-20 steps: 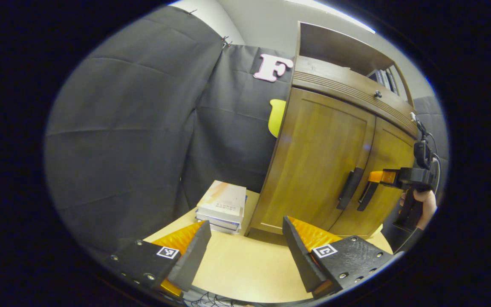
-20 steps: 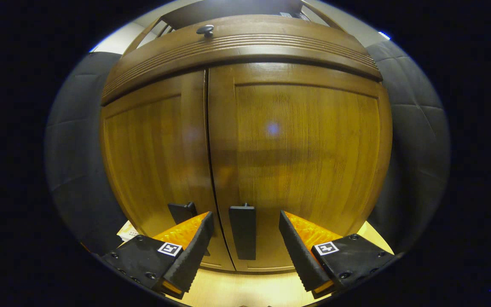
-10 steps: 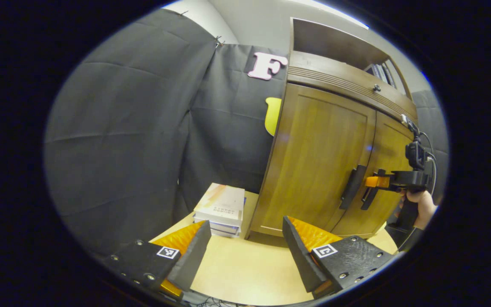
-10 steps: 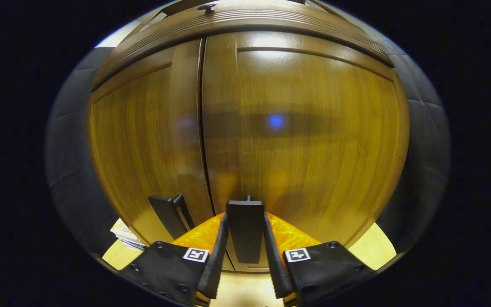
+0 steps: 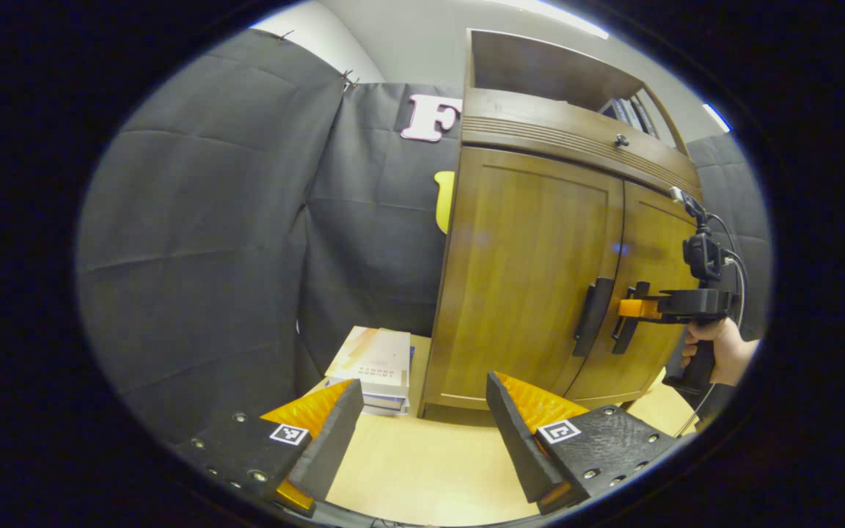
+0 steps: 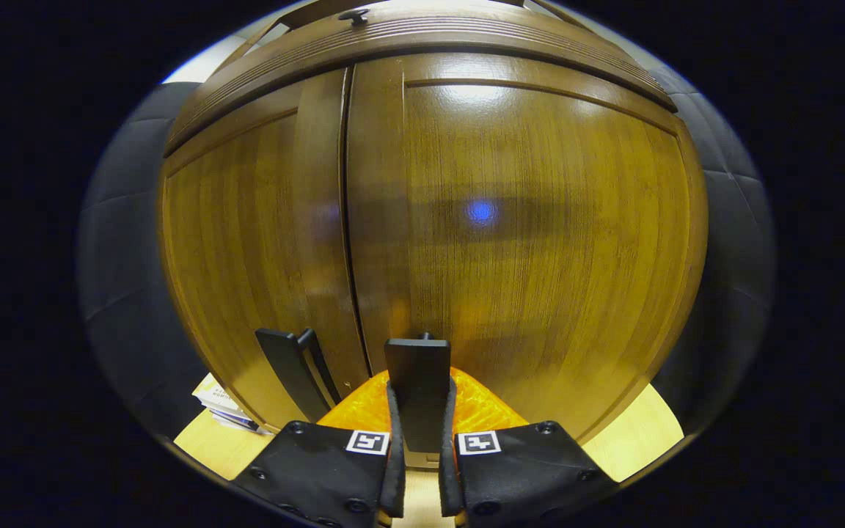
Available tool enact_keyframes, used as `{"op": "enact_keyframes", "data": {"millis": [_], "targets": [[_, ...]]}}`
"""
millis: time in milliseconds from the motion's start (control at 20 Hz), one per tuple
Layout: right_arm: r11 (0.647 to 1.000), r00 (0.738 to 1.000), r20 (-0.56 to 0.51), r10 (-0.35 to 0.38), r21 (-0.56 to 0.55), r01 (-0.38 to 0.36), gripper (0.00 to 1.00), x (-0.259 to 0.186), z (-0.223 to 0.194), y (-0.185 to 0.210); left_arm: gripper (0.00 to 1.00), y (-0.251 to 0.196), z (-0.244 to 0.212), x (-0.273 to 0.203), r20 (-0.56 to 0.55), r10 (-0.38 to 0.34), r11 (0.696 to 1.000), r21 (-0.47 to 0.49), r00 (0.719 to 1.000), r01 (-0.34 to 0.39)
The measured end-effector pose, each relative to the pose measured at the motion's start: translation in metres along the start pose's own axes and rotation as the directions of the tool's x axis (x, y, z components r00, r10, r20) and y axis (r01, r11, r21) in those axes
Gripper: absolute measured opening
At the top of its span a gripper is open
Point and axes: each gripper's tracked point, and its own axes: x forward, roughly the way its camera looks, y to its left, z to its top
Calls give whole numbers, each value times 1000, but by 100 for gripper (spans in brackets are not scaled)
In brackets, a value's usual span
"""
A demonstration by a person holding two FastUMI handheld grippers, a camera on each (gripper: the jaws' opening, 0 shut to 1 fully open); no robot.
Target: Open the right door of the double-door shoe cabinet with the right hand, and open the left door with the left hand.
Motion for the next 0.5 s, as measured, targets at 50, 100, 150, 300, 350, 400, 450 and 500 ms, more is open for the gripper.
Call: {"op": "enact_keyframes", "data": {"millis": [50, 100, 150, 300, 350, 400, 450, 500], "targets": [[1000, 1000, 1, 6, -1, -6, 20, -2, -2, 1, 97, -1, 1, 1, 4, -10, 1000, 4, 1000, 10], [1000, 1000, 6, 11, -3, -11, 20, -4, -2, 1, 98, -3, 2, 1, 8, -19, 1000, 8, 1000, 19], [1000, 1000, 10, 16, -8, -16, 20, -7, -3, 1, 98, -5, 2, 0, 9, -27, 1000, 11, 1000, 27], [999, 999, 15, 38, -14, -37, 19, -11, -3, 2, 98, -7, 1, -4, 6, -37, 999, 30, 999, 37], [999, 999, 14, 45, -12, -45, 20, -9, -3, 3, 98, -9, 0, -5, 1, -41, 999, 31, 999, 41], [999, 999, 13, 52, -12, -52, 19, -7, -4, 3, 98, -10, -1, -9, -3, -45, 999, 29, 999, 45], [998, 998, 14, 58, -12, -57, 19, -8, -4, 2, 98, -12, -1, -10, -4, -49, 998, 25, 999, 49], [998, 998, 15, 63, -11, -63, 19, -9, -4, 1, 98, -14, 0, -12, -3, -53, 998, 23, 999, 53]]}}
